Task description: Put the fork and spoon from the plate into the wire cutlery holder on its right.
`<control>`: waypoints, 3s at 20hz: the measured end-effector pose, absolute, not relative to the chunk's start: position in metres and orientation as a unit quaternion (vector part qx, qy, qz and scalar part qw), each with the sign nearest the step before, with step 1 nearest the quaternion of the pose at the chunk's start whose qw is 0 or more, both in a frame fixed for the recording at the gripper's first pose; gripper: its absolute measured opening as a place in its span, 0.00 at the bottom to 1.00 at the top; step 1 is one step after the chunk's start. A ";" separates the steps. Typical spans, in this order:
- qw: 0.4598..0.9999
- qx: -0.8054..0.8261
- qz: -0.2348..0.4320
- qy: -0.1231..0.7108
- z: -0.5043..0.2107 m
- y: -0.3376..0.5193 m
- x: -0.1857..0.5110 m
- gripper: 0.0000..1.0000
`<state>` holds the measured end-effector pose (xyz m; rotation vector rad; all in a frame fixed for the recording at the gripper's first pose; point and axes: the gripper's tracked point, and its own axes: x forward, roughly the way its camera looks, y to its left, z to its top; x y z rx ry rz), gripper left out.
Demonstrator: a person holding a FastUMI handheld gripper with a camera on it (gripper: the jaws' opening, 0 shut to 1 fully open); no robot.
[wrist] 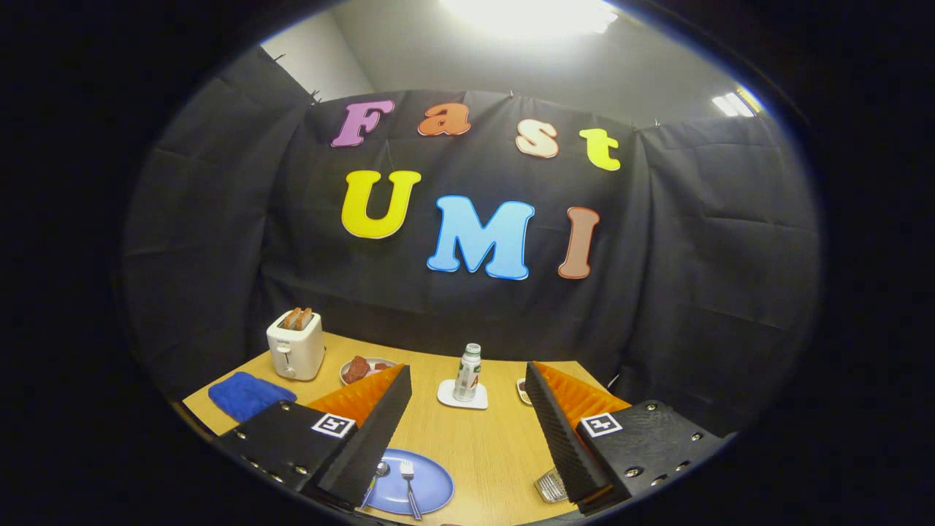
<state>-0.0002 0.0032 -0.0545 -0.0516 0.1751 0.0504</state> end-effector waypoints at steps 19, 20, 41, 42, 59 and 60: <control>0.888 -0.088 0.144 0.429 -0.293 0.057 -0.023 0.95; 0.879 -0.093 0.145 0.445 -0.303 0.057 -0.026 0.95; 0.767 -0.149 0.176 0.599 -0.388 0.057 -0.036 0.10; 0.761 -0.148 0.183 0.604 -0.387 0.059 -0.036 0.10; 0.755 -0.188 0.188 0.600 -0.282 -0.046 -0.048 0.10; 0.756 -0.186 0.182 0.601 -0.277 -0.055 -0.050 0.10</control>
